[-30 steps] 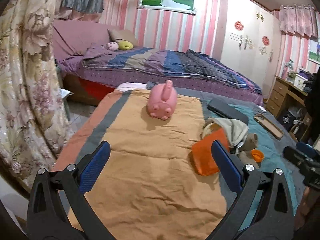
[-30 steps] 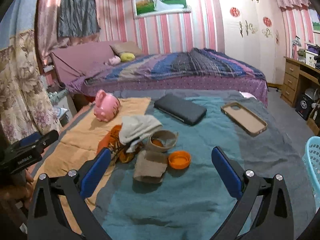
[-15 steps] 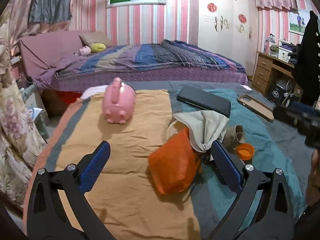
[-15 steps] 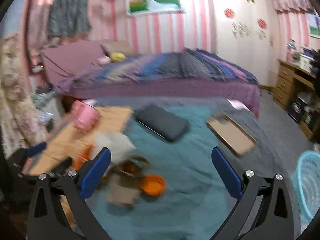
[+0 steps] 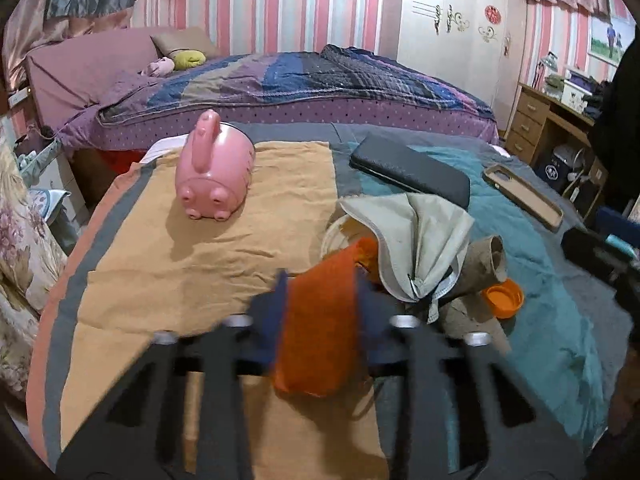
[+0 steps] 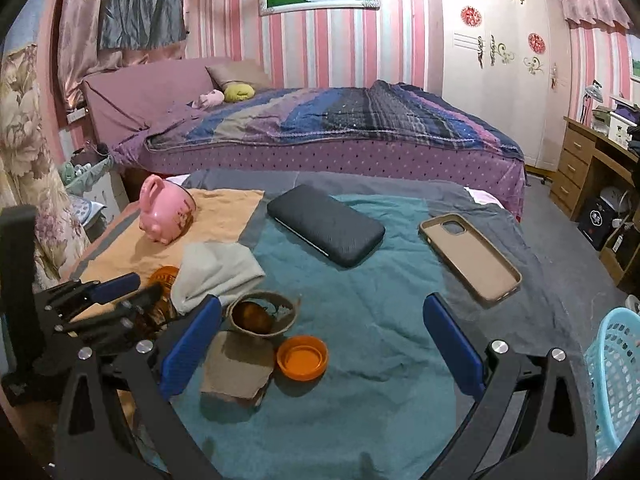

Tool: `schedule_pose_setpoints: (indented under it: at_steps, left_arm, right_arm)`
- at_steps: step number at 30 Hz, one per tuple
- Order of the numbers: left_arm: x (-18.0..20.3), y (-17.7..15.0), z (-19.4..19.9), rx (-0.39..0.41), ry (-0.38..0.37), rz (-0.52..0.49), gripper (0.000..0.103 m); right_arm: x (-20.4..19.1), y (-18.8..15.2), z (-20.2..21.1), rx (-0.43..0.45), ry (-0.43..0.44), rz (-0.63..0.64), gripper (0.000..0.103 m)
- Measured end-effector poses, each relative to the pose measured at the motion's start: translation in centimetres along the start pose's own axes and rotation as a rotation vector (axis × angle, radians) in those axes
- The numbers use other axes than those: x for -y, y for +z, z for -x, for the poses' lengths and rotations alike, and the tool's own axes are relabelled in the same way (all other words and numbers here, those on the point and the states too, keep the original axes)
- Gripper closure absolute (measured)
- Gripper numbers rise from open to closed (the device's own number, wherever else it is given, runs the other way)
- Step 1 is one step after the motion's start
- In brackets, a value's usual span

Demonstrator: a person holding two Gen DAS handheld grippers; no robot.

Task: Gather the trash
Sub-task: 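Grasp the orange plastic bag with the left tool, then grasp the cardboard tube with the right tool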

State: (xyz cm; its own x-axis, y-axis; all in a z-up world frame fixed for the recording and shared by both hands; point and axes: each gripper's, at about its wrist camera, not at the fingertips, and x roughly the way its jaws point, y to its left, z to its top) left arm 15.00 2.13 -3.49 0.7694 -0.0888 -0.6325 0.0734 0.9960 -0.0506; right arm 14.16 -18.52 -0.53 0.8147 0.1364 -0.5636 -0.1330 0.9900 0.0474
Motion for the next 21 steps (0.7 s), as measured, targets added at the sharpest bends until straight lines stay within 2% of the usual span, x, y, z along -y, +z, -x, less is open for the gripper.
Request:
schedule_pose_setpoints:
  at_steps: [1, 2, 4, 7, 14, 17, 21]
  left_arm:
    - [-0.2, 0.1, 0.3, 0.009, -0.004, 0.006, 0.097]
    - [-0.5, 0.1, 0.5, 0.017, -0.004, 0.012, 0.101]
    - [-1.0, 0.1, 0.8, 0.023, -0.008, 0.025, 0.103]
    - [-1.8, 0.1, 1.2, 0.032, -0.006, 0.043, 0.103]
    - [-6.3, 0.3, 5.0, 0.167, 0.126, 0.146, 0.103]
    - [-7.8, 0.2, 5.4, 0.177, 0.153, 0.177, 0.103]
    - [-8.3, 0.1, 5.3, 0.169, 0.149, 0.183, 0.103]
  right_arm:
    - [0.0, -0.1, -0.1, -0.002, -0.001, 0.0, 0.005]
    - [-0.1, -0.2, -0.2, -0.005, -0.003, 0.001, 0.005]
    - [0.0, -0.3, -0.5, -0.014, -0.011, 0.003, 0.005]
    - [0.1, -0.5, -0.9, -0.028, -0.016, -0.002, 0.005]
    - [-0.8, -0.6, -1.5, -0.031, 0.003, 0.022, 0.005]
    - [-2.0, -0.5, -2.1, -0.027, 0.002, 0.044, 0.005]
    - [-3.2, -0.1, -3.4, -0.029, 0.017, 0.061, 0.005]
